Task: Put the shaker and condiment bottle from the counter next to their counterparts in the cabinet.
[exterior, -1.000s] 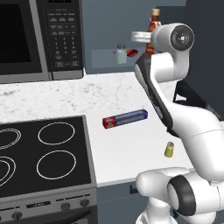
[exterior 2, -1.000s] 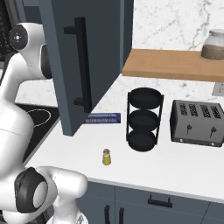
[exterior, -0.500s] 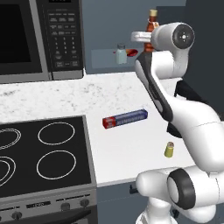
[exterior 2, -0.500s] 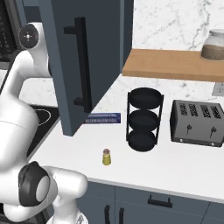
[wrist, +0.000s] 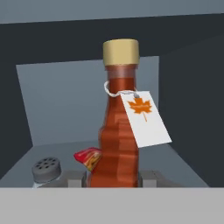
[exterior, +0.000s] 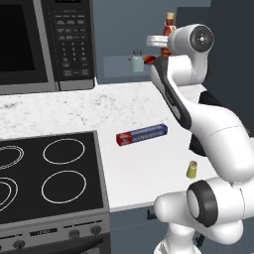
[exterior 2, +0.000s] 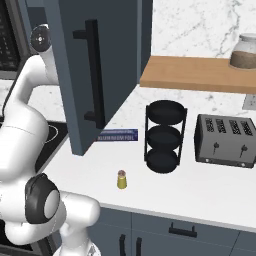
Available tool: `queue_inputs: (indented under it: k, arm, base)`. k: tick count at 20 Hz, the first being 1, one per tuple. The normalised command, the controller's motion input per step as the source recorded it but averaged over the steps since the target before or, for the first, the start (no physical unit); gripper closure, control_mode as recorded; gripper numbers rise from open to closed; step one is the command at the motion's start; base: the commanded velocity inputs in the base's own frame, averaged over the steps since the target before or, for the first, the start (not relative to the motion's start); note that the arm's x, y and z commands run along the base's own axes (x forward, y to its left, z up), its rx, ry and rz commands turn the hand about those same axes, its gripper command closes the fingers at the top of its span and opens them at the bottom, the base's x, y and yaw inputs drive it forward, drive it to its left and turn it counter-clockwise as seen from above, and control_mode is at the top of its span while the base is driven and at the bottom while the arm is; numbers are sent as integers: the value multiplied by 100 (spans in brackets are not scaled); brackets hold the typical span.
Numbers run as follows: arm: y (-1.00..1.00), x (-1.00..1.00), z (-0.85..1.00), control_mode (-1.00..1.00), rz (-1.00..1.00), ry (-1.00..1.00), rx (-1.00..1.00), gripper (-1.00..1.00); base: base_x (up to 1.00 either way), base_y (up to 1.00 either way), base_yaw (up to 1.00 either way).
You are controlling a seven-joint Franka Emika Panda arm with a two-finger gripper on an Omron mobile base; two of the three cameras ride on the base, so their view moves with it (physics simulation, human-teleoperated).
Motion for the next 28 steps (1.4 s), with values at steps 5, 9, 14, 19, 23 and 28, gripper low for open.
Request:
queue_inputs:
  k: [5,9,14,19,23,28]
  arm:
    - [-14,6,-18,-100,0,1,0,100]
    - [-10,7,-18,-100,0,0,-4,100]
    - [-5,28,-16,-100,0,-2,-4,100]
    - [-6,38,-11,-100,3,0,0,100]
    - [-9,42,-1,-100,6,0,0,100]
    - [-4,32,0,-100,5,0,0,100]
  base:
    - [0,0,0]
    - [0,0,0]
    - [0,0,0]
    - [0,0,0]
    - [0,0,0]
    - [0,0,0]
